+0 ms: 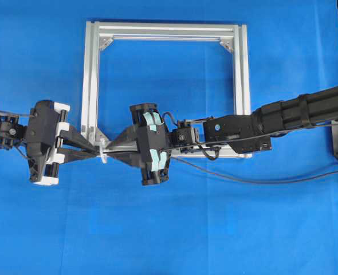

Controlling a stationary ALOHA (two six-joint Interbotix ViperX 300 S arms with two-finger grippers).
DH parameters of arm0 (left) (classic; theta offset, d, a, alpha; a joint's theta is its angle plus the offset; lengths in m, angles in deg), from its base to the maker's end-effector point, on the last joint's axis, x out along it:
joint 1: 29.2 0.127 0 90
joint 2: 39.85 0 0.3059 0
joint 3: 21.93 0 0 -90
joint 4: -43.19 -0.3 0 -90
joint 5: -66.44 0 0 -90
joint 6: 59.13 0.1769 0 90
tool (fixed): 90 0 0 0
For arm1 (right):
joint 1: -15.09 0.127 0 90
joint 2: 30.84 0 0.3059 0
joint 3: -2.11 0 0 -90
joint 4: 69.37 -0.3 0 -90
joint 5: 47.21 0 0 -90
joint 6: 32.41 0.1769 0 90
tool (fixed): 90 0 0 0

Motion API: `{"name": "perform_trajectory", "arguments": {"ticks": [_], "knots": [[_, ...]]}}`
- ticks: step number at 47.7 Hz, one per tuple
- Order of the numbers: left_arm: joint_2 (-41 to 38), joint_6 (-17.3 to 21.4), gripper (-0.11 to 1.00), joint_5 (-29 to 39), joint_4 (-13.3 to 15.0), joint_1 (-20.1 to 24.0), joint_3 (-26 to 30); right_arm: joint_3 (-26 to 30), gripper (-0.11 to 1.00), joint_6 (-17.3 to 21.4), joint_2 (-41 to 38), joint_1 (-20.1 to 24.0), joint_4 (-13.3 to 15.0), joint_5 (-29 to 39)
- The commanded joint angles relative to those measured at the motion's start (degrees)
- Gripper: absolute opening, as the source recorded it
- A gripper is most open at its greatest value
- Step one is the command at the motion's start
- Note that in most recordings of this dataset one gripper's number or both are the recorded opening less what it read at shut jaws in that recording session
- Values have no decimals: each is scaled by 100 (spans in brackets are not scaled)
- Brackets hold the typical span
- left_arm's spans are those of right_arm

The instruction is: Insert the wire through the string loop located on the left side.

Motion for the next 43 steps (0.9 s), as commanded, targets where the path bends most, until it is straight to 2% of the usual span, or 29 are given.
{"name": "perform_trajectory", "arguments": {"ticks": [1,7,11,20,29,43], "knots": [[114,18,8,18,-18,9,35,18,41,9,193,-18,-35,-26],[193,18,8,53,-18,9,35,-18,80,9,211,-18,-149,-53],[255,26,8,70,-18,9,18,-35,95,9,220,-18,-193,-53],[562,0,8,334,-18,9,-70,-70,96,9,229,-18,-193,-53],[1274,-26,8,756,-18,-79,-246,-105,96,9,246,-18,-193,-62],[2988,-343,8,1591,-18,-220,-483,-114,96,9,246,-18,-193,-62]]}}
